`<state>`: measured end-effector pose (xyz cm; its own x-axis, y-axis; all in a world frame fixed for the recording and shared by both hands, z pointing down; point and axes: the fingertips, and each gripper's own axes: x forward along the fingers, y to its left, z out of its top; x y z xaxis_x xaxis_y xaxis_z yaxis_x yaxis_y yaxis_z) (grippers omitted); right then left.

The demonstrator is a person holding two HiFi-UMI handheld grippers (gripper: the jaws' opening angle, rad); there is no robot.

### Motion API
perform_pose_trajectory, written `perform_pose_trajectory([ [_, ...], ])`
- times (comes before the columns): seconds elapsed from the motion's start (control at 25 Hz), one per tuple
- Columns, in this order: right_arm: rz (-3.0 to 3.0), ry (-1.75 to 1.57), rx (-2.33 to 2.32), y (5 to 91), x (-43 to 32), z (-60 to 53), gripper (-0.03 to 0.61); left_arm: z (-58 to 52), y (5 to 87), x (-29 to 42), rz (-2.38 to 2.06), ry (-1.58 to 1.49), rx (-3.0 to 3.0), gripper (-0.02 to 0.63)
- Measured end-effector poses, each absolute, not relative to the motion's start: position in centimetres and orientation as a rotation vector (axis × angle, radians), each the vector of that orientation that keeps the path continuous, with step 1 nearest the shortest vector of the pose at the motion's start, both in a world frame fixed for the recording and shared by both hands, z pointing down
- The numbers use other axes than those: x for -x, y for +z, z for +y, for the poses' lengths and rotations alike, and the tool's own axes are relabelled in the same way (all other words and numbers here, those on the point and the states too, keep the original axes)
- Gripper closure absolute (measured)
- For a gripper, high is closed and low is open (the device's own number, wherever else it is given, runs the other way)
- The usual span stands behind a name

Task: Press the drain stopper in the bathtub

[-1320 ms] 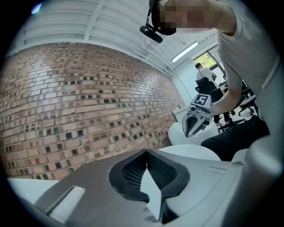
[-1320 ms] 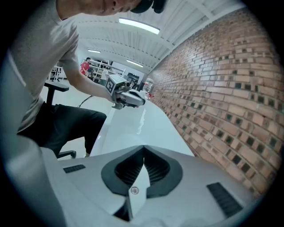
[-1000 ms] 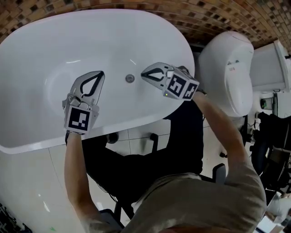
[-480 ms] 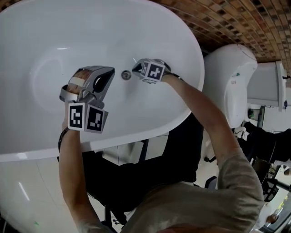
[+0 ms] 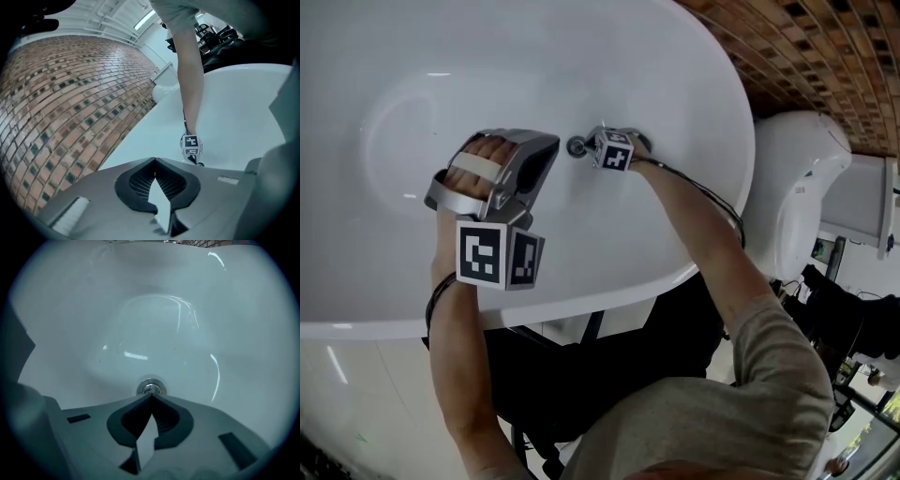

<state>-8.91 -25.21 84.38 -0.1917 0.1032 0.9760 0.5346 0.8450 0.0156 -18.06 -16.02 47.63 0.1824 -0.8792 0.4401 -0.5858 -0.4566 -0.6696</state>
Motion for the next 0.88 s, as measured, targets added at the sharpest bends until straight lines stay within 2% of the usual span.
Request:
perform_pose_trajectory([
  [0.12,-1.774,-0.412,0.486,86.5,9.2,-25.0,0.577,-16.0,47.5,17.8,1.408,-1.102,2.173,0.604],
  [0.68,-1.8,-0.366,0.454,88.8,10.0,-24.5,0.572,-15.8,49.2,17.0,1.319,-1.214,2.188,0.603],
  [0.88,-1.763,-0.475,0.474,89.2,10.0,-24.6,0.572,-15.8,49.2,16.8,1.302,-1.219,2.177,0.603],
])
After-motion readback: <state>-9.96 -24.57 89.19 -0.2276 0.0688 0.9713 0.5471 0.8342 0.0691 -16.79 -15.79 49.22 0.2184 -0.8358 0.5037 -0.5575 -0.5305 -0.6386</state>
